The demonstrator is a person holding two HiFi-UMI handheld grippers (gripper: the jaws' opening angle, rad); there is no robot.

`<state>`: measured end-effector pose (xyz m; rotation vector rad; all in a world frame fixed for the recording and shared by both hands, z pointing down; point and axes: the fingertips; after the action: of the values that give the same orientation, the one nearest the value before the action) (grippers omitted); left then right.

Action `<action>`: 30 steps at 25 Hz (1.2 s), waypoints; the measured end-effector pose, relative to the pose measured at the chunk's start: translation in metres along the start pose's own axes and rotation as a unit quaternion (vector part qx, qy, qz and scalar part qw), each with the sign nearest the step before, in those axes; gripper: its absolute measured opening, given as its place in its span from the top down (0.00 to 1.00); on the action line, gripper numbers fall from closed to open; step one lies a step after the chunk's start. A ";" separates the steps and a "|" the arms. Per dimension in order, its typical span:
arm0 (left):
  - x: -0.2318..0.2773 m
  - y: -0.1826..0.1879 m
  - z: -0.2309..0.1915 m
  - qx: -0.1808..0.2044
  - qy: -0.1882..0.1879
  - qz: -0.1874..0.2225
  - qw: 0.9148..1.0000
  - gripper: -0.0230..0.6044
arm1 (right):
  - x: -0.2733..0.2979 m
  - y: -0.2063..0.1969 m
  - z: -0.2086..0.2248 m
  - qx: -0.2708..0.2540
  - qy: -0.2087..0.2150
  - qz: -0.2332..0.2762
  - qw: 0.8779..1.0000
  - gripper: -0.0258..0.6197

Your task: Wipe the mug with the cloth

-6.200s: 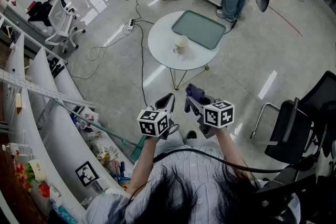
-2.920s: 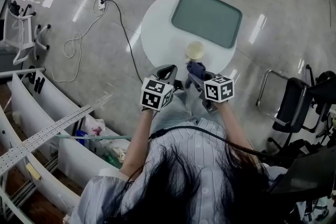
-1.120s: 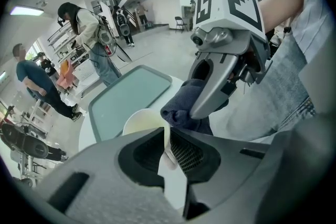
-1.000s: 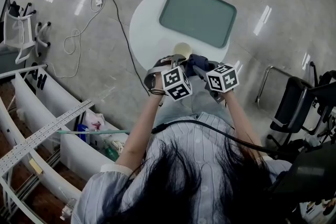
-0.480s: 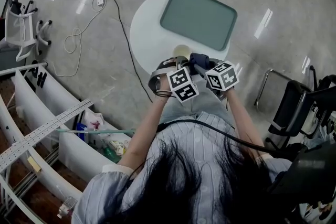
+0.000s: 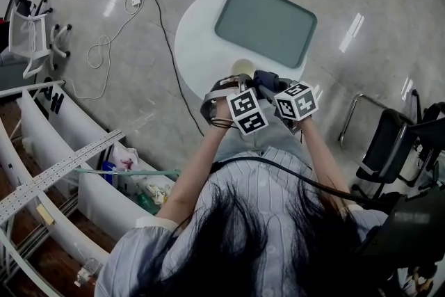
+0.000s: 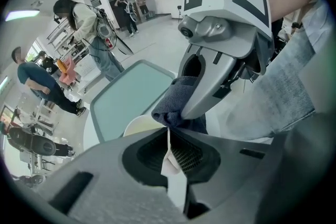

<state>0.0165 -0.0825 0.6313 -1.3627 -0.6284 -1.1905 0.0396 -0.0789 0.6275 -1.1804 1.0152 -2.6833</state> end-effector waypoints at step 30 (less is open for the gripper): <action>0.015 -0.018 0.009 0.119 -0.075 -0.028 0.990 0.89 | 0.002 0.000 0.003 0.008 0.001 -0.002 1.000 0.84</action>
<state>0.0076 -0.0746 0.6534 -1.2443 -0.8920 -1.0272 0.0402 -0.0808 0.6297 -1.1789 0.9897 -2.6914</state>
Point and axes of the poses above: the fingertips, and each gripper's own axes: x forward along the fingers, z to its right, y out of its top, and after that the axes turned 5 degrees about z, right-handed
